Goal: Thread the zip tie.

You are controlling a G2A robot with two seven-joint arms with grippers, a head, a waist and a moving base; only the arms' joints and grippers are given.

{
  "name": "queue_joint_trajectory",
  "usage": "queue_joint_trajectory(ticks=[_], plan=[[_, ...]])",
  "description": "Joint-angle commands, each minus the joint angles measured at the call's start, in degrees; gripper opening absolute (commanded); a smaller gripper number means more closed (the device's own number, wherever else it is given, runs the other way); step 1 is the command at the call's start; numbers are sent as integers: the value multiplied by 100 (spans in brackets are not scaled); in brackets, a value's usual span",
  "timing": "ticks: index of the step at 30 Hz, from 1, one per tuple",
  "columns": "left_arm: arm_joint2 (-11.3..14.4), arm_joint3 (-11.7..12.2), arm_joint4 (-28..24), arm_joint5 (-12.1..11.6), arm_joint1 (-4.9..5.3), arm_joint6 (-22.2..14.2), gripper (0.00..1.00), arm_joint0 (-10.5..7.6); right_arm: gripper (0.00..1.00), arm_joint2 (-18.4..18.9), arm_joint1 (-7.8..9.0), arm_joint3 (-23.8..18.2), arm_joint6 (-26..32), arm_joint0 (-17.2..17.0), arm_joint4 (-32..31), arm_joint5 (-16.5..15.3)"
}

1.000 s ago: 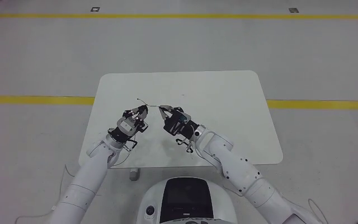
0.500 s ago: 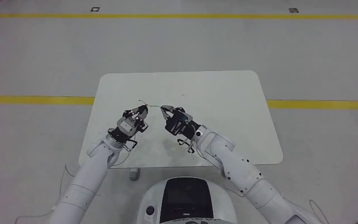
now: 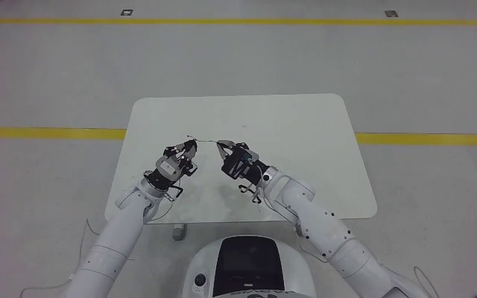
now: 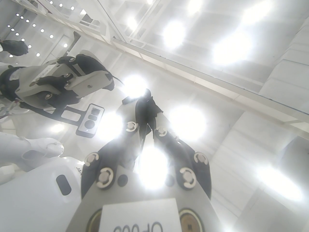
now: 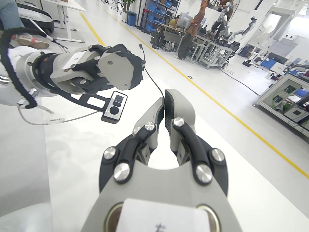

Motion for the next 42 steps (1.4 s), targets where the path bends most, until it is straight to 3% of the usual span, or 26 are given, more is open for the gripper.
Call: queue_joint_trajectory(ticks=[1, 42], plan=[[0, 0, 0, 0, 0, 0, 0, 0, 0, 3, 4, 8, 7, 0, 0, 14], [0, 0, 0, 0, 0, 0, 0, 0, 0, 59, 172, -33, 305, -132, 0, 64]])
